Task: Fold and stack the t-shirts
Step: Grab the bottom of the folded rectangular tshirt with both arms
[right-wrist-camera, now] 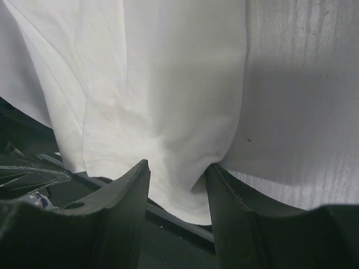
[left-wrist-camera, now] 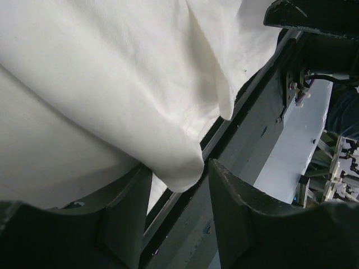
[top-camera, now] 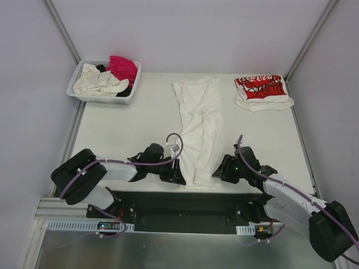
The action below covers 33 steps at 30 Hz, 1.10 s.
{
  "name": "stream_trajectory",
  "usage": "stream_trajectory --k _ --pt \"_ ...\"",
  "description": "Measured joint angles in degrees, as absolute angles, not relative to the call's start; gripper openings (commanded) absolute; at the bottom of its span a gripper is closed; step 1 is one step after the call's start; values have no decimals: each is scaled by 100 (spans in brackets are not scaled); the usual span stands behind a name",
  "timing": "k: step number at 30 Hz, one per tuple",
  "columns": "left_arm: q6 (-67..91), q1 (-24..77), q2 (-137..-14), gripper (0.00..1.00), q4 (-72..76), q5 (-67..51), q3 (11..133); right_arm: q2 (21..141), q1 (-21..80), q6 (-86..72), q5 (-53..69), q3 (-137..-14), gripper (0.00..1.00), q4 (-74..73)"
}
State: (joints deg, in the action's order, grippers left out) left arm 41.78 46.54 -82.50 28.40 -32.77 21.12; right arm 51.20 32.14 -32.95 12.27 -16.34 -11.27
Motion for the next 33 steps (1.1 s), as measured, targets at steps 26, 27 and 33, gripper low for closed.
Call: stream_trajectory --k 26,27,33 --pt "3905 4654 -8680 1 2536 -3406 2434 5402 3218 -3288 1223 -1732 32 -1007" --pt "3881 4654 -8687 0 2491 -3406 2458 5402 3218 -3291 1216 -1723 30 -1009" --pt "3785 4652 -8700 0 2353 -3404 2541 5395 3218 -3299 1149 -1656 9 -1007"
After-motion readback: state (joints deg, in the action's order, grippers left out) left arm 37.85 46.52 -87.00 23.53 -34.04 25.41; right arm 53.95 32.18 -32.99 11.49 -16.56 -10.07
